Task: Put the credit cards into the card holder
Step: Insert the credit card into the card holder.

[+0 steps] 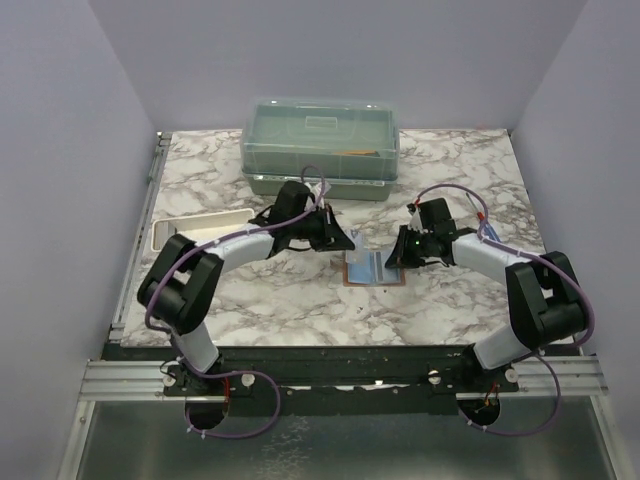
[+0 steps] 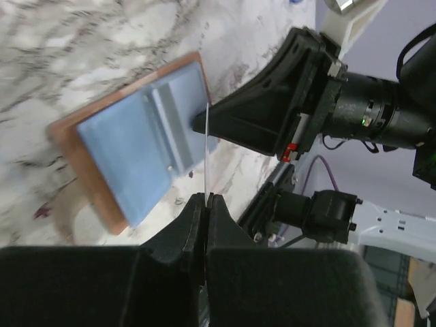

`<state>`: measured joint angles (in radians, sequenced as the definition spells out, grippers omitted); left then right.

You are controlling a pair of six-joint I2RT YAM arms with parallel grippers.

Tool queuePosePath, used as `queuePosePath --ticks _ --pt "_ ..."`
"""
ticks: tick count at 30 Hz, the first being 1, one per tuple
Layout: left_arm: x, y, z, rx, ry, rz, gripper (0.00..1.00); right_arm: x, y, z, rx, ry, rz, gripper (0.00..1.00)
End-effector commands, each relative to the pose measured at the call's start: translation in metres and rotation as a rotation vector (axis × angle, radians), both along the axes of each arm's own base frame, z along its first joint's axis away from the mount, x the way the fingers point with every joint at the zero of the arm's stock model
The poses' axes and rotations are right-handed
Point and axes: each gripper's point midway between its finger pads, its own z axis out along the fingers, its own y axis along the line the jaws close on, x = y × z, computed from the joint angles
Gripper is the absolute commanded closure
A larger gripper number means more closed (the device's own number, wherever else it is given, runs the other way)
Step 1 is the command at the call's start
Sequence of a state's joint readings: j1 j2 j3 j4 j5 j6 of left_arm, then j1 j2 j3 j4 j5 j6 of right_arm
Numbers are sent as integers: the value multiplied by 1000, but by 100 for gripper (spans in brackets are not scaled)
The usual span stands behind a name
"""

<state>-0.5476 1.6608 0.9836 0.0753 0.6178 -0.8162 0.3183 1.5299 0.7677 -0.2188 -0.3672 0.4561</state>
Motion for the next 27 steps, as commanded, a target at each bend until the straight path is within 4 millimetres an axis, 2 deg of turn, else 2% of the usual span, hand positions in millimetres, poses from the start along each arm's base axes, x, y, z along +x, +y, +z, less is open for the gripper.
queuePosePath --ticks 1,9,16,27 --pt "-10 -40 10 -168 -25 -125 100 7 -15 -15 -66 -4 -62 97" --pt "-25 -54 -27 -175 93 -165 100 2 -28 -27 -127 17 -82 100" --pt "-35 -44 -63 -113 195 -89 100 1 -28 -27 -121 18 -77 100" --pt "-37 -48 -85 -88 228 -105 100 -2 -26 -28 -109 23 -68 100"
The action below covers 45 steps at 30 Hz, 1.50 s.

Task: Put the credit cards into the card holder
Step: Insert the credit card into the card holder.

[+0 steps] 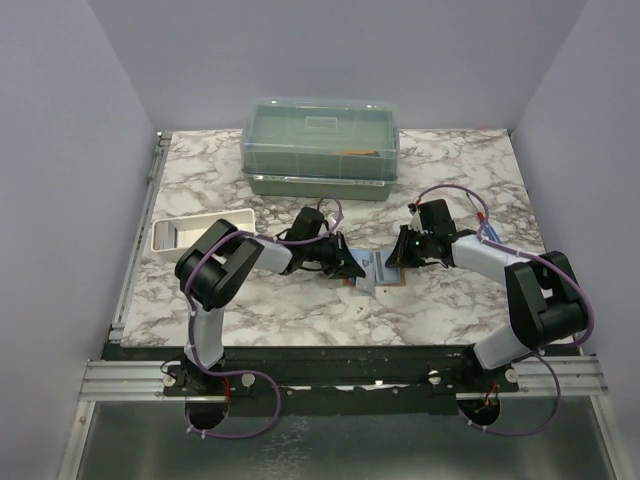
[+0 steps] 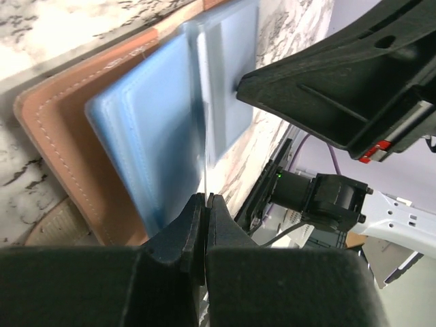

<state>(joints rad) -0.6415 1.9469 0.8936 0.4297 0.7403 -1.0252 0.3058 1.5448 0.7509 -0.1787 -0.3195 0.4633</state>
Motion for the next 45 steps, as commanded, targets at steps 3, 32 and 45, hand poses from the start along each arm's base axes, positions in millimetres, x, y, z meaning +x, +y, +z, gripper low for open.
queuePosePath --ticks 3,32,45 --pt "3 -6 -10 -1 -6 -6 100 -10 -17 -19 -75 38 -24 100" --pt "36 -16 -24 26 -65 66 100 -12 -13 -20 -58 46 -11 100" --pt "49 -8 -28 51 -90 110 100 -13 -11 -22 -47 53 -4 100"
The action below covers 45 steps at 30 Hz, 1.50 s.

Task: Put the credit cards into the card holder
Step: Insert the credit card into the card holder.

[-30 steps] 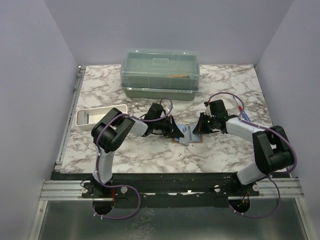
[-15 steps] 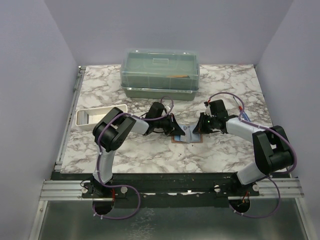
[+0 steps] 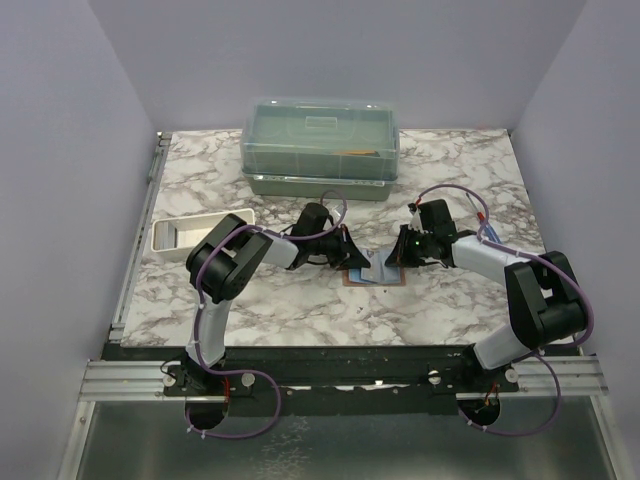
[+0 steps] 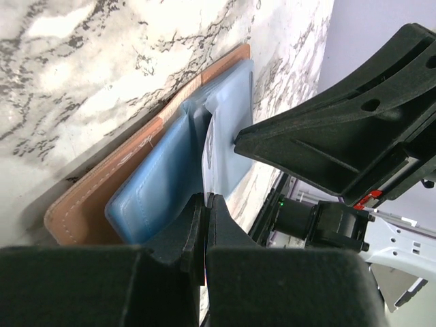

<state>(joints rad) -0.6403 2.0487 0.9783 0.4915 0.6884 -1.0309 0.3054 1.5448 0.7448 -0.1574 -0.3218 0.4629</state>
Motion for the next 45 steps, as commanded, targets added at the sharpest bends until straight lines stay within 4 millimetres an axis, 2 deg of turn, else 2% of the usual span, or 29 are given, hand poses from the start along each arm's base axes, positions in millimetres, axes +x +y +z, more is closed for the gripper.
queuePosePath --ticks 1,13,15,20,22,26,31,37,38,42,45 --pt "20 7 -17 57 -42 71 100 -15 -12 -22 -52 68 -5 100" --pt "13 0 -21 42 -6 59 100 -16 -12 -18 -52 81 -13 99" --pt "12 3 -23 48 -4 69 100 -16 -16 -12 -69 94 -41 96" --pt "11 2 -21 52 -9 81 100 -15 -23 3 -103 95 -75 75" --pt "10 1 -21 52 -12 77 100 -16 -26 4 -113 95 -75 72" --pt "7 -2 -22 54 -7 74 100 -21 -28 -4 -126 117 -70 73" --pt "3 -5 -21 57 -15 73 100 -24 -27 -12 -120 129 -69 81" --pt "1 -14 -24 74 -10 100 100 -29 -10 -6 -20 143 -28 83" --pt "0 -16 -24 75 -12 100 100 -28 -12 -3 -27 134 -35 83" --pt "1 -15 -22 81 -20 108 99 -23 -44 2 -189 118 -133 81" --pt "1 -13 -24 97 -28 99 97 -24 -50 5 -200 105 -155 78"
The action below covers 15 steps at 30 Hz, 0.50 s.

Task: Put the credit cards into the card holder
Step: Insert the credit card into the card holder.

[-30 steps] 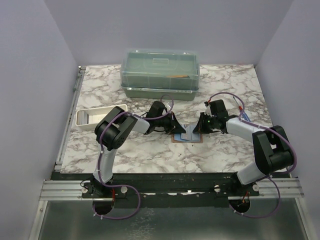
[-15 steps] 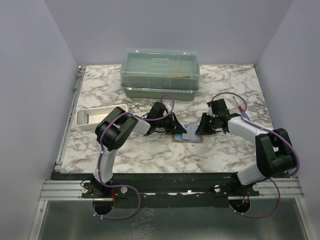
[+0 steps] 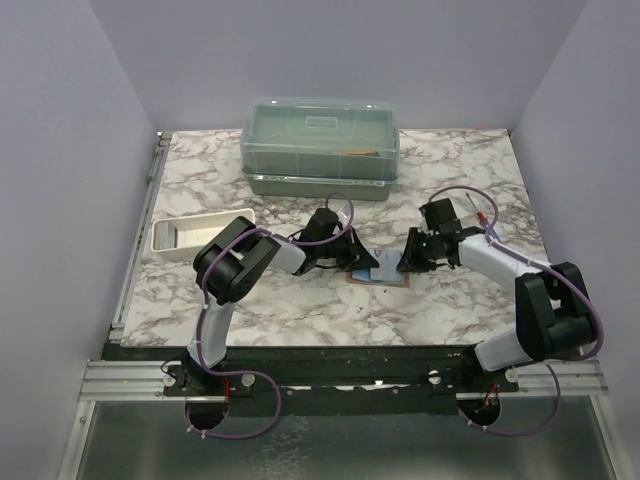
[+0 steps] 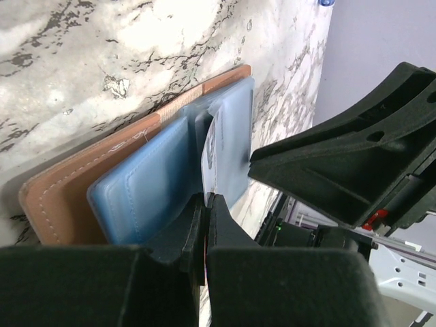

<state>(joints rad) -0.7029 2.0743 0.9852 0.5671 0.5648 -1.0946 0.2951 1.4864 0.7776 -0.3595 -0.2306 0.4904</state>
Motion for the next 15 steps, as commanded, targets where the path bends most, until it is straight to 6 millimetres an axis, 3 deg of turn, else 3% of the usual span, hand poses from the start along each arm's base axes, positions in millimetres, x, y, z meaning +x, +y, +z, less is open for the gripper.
queuePosePath --ticks 1,4,7,11,15 --pt "-3 8 -21 94 7 25 96 -6 -27 0 -114 18 -73 78" --pt "-3 7 -22 92 12 13 96 -4 -29 -3 -130 26 -77 76" --pt "-4 7 -21 97 6 1 94 -1 -19 -3 -78 15 -37 73" --pt "-5 1 -17 88 16 -14 92 0 -4 -8 -3 15 10 77" --pt "-12 -15 -9 73 6 -38 84 0 8 -1 69 -9 36 83"
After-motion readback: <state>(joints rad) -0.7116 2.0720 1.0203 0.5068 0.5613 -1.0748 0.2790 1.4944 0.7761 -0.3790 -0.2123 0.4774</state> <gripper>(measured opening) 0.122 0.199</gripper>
